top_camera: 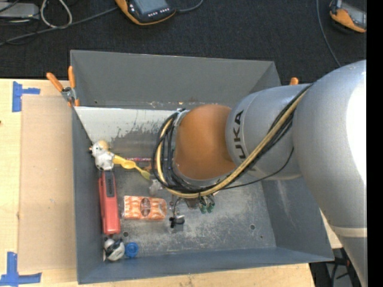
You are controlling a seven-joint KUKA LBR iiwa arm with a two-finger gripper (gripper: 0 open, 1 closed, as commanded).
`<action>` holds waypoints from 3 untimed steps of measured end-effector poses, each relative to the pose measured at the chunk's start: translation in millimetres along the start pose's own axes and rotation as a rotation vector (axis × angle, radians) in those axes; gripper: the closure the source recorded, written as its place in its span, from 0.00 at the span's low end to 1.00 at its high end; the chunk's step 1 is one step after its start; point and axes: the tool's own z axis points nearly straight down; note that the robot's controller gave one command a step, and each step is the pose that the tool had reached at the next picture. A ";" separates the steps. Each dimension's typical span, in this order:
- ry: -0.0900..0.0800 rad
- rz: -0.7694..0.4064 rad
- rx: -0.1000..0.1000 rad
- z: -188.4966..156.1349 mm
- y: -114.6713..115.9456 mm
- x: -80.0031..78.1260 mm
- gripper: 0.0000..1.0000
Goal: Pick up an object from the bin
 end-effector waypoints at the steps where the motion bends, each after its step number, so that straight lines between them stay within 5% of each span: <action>1: 0.003 0.119 0.000 14.1 5.5 1.6 1.00; 2: 0.003 0.119 0.000 14.1 5.4 1.6 1.00; 3: 0.007 0.096 -0.001 -55.8 7.7 2.9 1.00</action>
Offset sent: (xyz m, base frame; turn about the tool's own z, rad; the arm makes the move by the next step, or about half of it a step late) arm 0.0000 0.0000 0.0000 0.0000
